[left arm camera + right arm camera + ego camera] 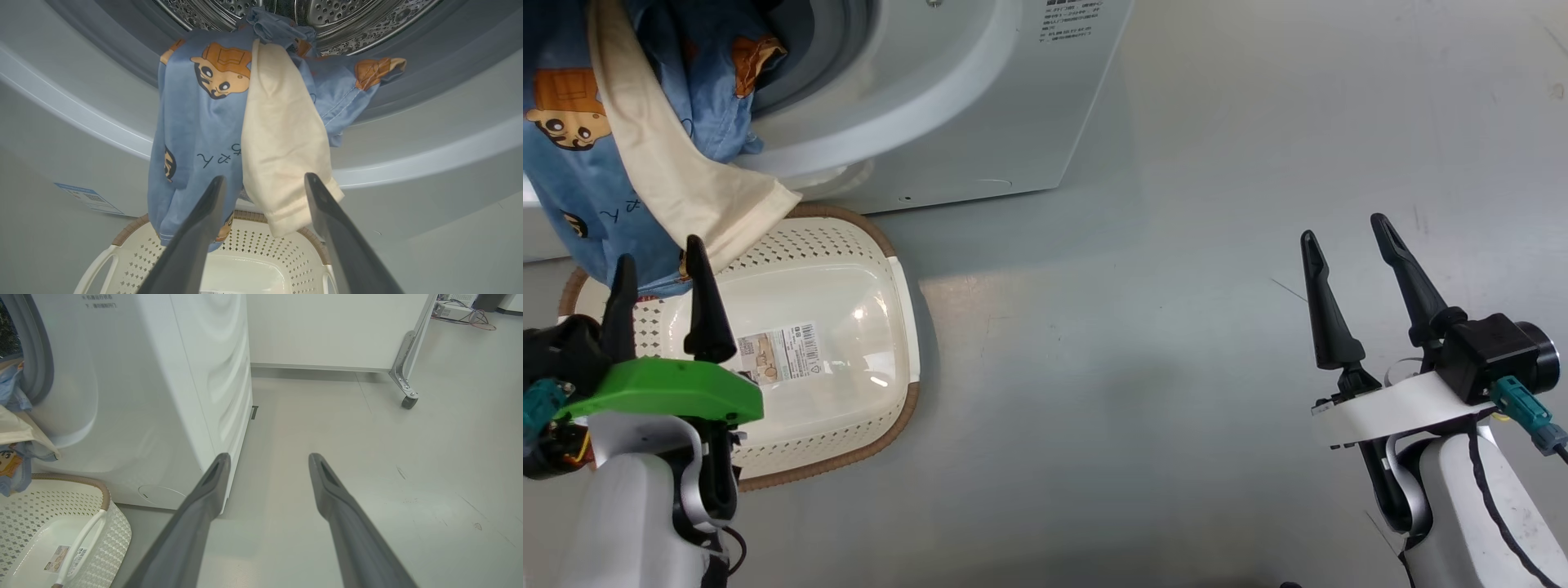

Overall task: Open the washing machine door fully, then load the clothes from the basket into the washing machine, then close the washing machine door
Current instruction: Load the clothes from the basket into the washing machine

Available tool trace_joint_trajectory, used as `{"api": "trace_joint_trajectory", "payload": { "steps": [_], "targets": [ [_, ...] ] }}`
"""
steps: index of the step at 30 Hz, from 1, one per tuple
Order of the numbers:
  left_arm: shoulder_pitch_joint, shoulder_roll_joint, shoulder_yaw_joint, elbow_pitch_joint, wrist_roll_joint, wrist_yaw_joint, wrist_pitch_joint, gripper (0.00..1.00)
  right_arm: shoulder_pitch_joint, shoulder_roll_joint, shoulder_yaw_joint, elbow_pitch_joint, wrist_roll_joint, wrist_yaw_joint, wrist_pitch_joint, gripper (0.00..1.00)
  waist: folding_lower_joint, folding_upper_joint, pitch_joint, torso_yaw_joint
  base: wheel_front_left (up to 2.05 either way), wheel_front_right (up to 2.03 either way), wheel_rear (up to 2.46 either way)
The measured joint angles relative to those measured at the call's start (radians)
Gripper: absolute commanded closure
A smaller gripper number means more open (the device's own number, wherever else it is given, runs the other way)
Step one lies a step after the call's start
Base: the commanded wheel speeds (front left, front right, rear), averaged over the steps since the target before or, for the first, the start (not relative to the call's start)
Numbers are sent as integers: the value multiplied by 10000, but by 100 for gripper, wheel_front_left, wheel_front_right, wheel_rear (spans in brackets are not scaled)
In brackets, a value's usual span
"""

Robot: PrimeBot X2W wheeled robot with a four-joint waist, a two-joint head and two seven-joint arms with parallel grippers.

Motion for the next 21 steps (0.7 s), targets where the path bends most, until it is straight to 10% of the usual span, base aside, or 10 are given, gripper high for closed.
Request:
{"api": "trace_joint_trajectory", "payload": {
  "steps": [21],
  "targets": [
    [-1654, 477, 433, 1534, -79, 42, 88, 0, -289, -33, -4, -105, 0, 0, 0, 0, 0, 0, 843, -431, 0, 0, 0]
  ]
}}
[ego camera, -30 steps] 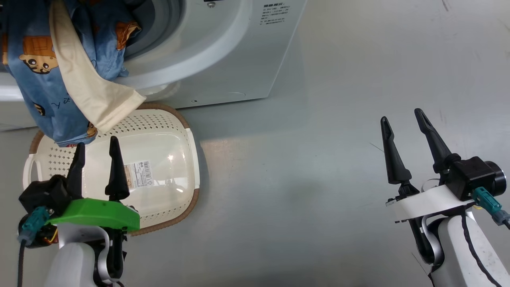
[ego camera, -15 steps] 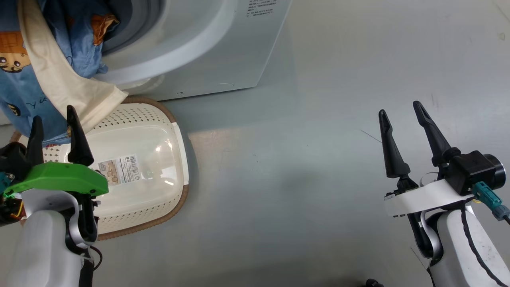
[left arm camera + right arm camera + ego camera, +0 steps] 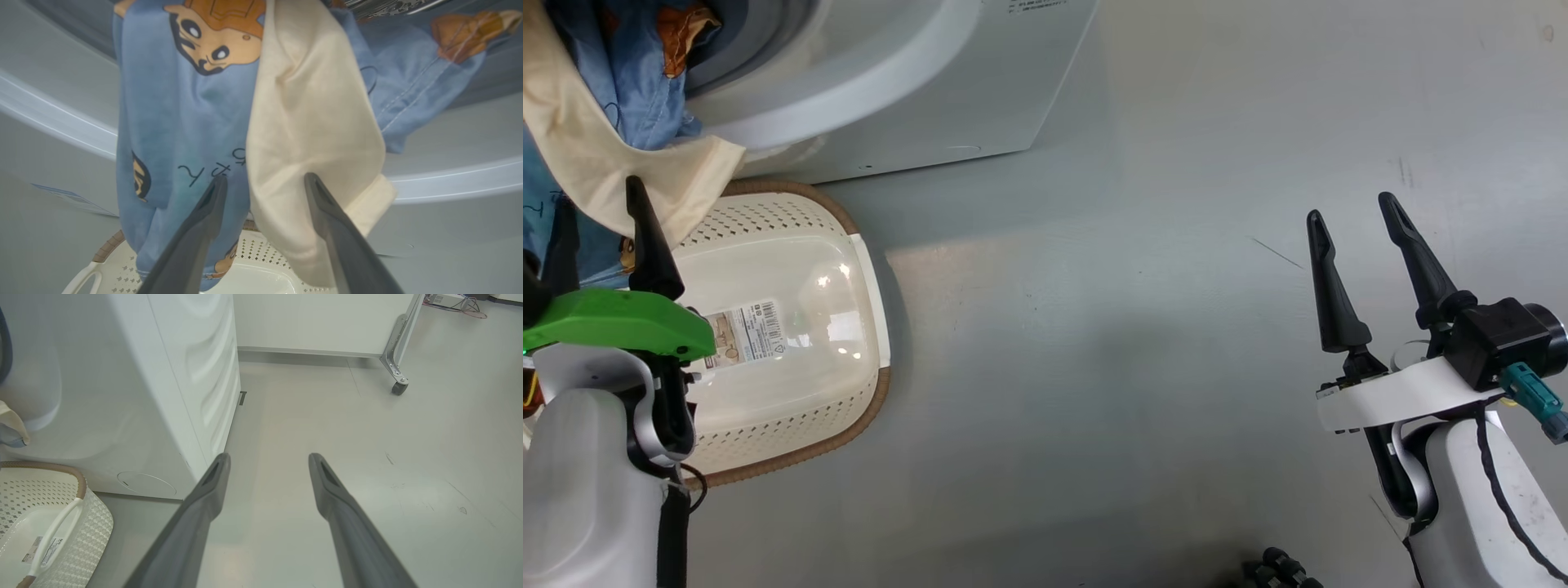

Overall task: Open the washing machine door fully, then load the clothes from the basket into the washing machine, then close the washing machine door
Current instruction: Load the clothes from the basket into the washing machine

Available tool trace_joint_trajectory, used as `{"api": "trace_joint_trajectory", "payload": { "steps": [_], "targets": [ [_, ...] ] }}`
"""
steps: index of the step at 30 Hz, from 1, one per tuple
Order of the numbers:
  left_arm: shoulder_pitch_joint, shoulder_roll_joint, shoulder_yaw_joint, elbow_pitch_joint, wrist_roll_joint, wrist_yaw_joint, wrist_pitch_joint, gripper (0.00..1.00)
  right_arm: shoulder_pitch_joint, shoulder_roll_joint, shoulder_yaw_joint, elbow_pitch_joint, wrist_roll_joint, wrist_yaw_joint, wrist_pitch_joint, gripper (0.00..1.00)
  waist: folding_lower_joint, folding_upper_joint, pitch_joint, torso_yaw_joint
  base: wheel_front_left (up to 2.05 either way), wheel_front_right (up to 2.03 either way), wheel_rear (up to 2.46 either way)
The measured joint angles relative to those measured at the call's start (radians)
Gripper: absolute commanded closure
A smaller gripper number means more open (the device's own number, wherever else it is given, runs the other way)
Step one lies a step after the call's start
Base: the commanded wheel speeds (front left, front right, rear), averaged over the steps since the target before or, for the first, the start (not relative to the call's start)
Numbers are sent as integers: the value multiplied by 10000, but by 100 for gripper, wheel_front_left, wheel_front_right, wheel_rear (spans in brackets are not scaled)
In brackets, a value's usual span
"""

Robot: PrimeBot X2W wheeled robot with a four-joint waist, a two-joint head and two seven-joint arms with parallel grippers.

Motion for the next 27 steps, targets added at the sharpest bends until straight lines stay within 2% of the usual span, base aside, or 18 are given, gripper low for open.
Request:
{"api": "trace_joint_trajectory", "payload": {
  "steps": [27],
  "targets": [
    [-1866, 286, 470, 1661, -92, 102, -734, 0, -336, -190, 188, -144, -61, 0, 0, 0, 0, 0, 882, -136, 0, 0, 0]
  ]
}}
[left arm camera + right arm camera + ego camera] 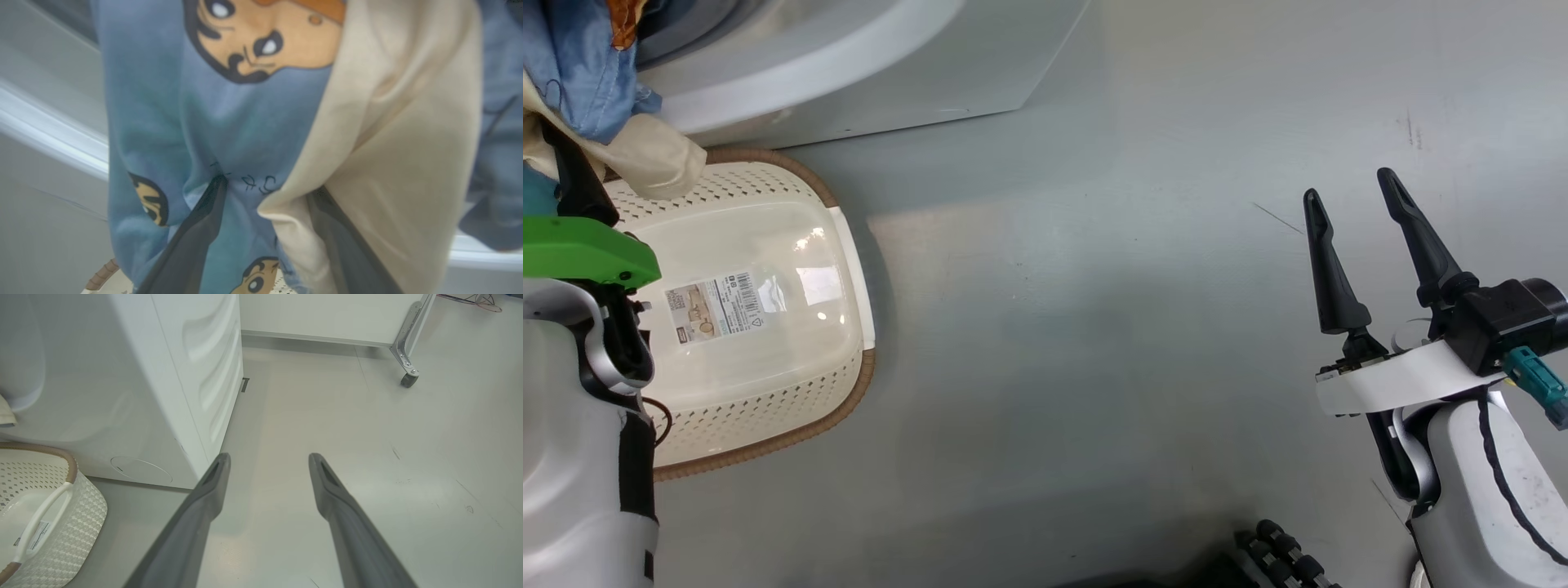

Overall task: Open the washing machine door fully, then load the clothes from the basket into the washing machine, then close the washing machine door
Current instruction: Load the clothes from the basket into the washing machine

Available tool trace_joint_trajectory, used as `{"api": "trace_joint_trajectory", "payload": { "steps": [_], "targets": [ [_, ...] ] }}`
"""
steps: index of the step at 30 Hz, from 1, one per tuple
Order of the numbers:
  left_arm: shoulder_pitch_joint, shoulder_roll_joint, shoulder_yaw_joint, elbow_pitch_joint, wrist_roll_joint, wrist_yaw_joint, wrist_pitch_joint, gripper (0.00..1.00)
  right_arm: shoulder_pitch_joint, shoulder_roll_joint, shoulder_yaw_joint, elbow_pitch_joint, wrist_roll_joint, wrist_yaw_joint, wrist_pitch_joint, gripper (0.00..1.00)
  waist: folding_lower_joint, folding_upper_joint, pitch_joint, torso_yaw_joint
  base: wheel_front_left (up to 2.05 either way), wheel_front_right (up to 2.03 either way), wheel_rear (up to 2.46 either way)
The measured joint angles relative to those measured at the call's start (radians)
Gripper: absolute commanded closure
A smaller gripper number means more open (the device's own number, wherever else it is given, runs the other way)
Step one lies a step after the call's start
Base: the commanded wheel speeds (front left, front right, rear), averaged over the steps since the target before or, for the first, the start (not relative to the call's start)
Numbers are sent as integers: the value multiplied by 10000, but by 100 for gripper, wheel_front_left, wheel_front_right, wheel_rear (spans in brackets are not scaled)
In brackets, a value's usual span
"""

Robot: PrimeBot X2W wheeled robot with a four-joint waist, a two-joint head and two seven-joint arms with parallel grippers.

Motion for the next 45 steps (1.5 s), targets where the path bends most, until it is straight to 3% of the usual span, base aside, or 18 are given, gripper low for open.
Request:
{"api": "trace_joint_trajectory", "payload": {
  "steps": [8, 11, 13, 14, 15, 16, 19, 32, 45],
  "targets": [
    [-279, -25, -71, 491, 2, 0, -242, 0, -64, 54, -105, -4, 0, 2, 0, 0, 0, 0, 147, -131, 0, 0, 0],
    [-335, -21, -54, 604, 2, 0, -284, 46, -64, 107, -121, -4, 2, 2, 0, 0, 0, 0, 179, -158, 0, 0, 0],
    [-352, -25, -56, 633, 2, 0, -349, 67, -64, 125, -148, -4, 2, 0, 0, 0, 0, 0, 198, -164, 0, 0, 0],
    [-362, -31, -59, 637, 2, 0, -351, 74, -64, 128, -163, -2, 2, 0, 0, 0, 0, 0, 203, -160, 0, 0, 0],
    [-380, -46, -63, 642, 2, 0, -355, 74, -64, 134, -178, -2, 2, 0, -2, 0, 0, 0, 207, -155, 0, 0, 0],
    [-398, -67, -63, 654, 2, -2, -387, 84, -65, 142, -196, 2, 2, 2, -2, 0, 0, 0, 207, -145, 0, 0, 0],
    [-520, -165, -65, 715, -2, -31, -516, 100, -69, 151, -309, 6, 2, 0, 0, 0, 0, 0, 182, -81, 0, 0, 0],
    [-57, -443, -150, 470, -180, -598, -688, 100, -105, 226, -414, 161, 2, 0, -2, 0, 0, 0, -237, 330, 0, 0, 0],
    [684, -441, -213, -894, -188, -897, -704, 100, -60, 299, -140, 320, 42, 0, 0, 0, 0, 0, -880, 595, 0, 0, 0]
  ]
}}
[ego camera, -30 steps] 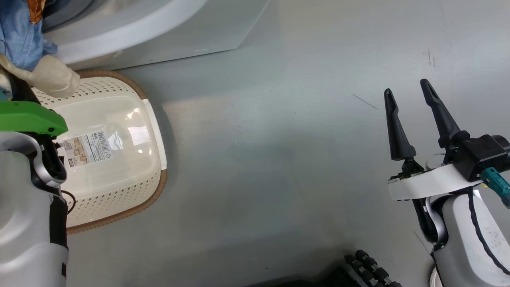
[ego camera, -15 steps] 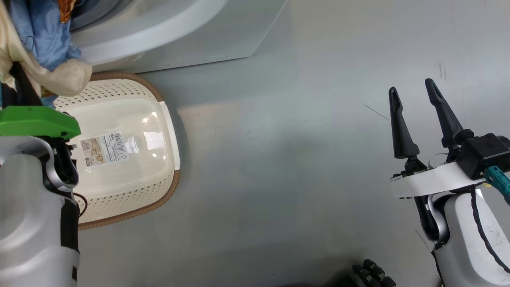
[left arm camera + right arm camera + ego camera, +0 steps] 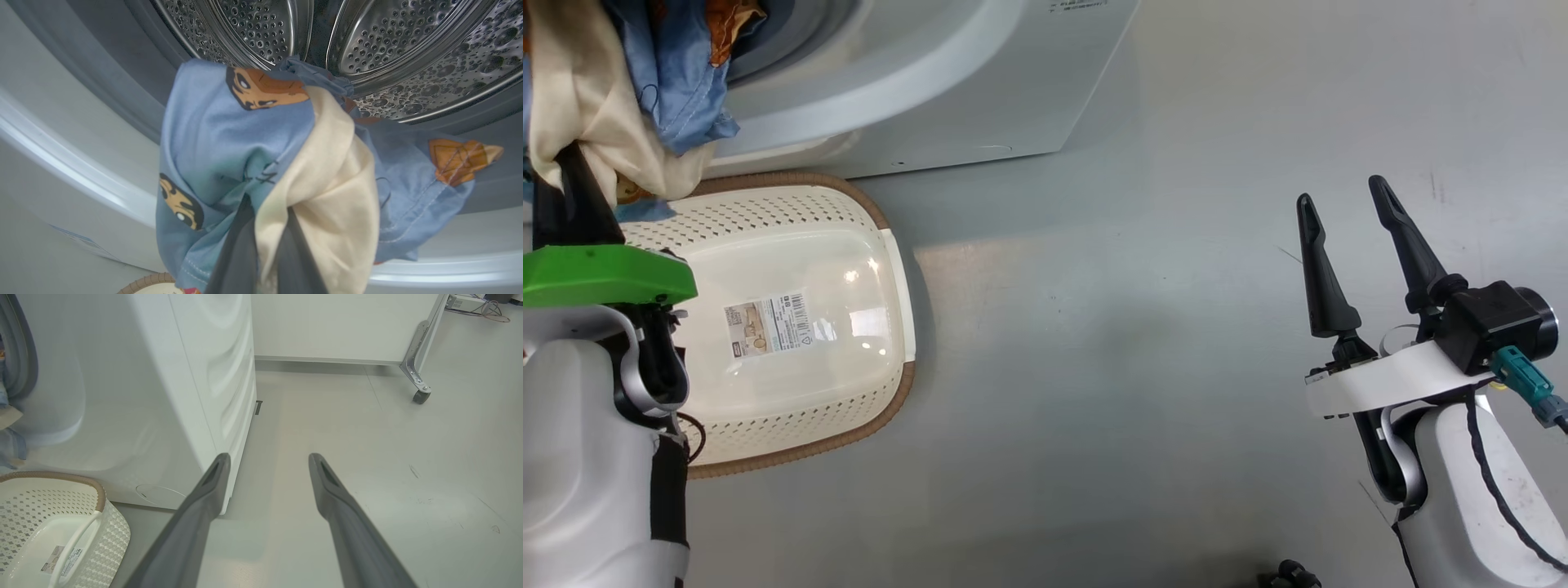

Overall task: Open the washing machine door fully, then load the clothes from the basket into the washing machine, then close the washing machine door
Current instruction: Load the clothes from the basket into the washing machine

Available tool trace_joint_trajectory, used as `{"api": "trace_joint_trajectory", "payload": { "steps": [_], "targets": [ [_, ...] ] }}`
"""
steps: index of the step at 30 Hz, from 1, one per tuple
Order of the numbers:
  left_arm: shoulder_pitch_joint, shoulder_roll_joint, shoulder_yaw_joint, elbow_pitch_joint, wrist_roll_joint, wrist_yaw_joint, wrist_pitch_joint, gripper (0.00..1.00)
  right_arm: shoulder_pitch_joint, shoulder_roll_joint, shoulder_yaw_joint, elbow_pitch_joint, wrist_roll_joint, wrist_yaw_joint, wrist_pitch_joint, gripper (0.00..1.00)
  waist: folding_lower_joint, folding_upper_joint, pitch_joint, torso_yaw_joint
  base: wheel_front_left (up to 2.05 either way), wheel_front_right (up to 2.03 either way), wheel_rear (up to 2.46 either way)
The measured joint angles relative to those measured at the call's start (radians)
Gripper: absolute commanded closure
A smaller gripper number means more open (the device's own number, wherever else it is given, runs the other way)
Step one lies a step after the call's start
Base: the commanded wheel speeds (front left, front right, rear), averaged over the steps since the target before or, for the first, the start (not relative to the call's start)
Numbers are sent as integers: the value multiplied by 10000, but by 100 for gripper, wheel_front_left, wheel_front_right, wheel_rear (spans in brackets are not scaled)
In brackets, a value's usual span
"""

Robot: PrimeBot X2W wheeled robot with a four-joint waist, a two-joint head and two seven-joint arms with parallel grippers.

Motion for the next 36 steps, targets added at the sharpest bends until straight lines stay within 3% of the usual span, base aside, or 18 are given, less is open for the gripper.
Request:
{"api": "trace_joint_trajectory", "payload": {
  "steps": [5, 15, 30, 36],
  "targets": [
    [10, -67, -123, -846, -311, -268, 42, 100, 37, 59, 23, 40, 40, 0, 0, 0, 0, 0, -173, -66, 0, 0, 0],
    [-664, 253, -10, -1501, -299, -157, 520, 100, 90, 238, 307, 109, 123, 2, -2, 0, 0, 0, -325, -346, 0, 0, 0],
    [-2977, 1327, 297, -330, 345, 623, 1160, 100, 296, 399, 610, 265, 309, 2, 0, 0, 0, 0, -370, -1301, 0, 0, 0],
    [-3791, 1521, 226, 293, 617, 708, 1254, 100, 487, 439, 522, 268, 311, 0, 0, 0, 0, 0, -239, -1642, 0, 0, 0]
  ]
}}
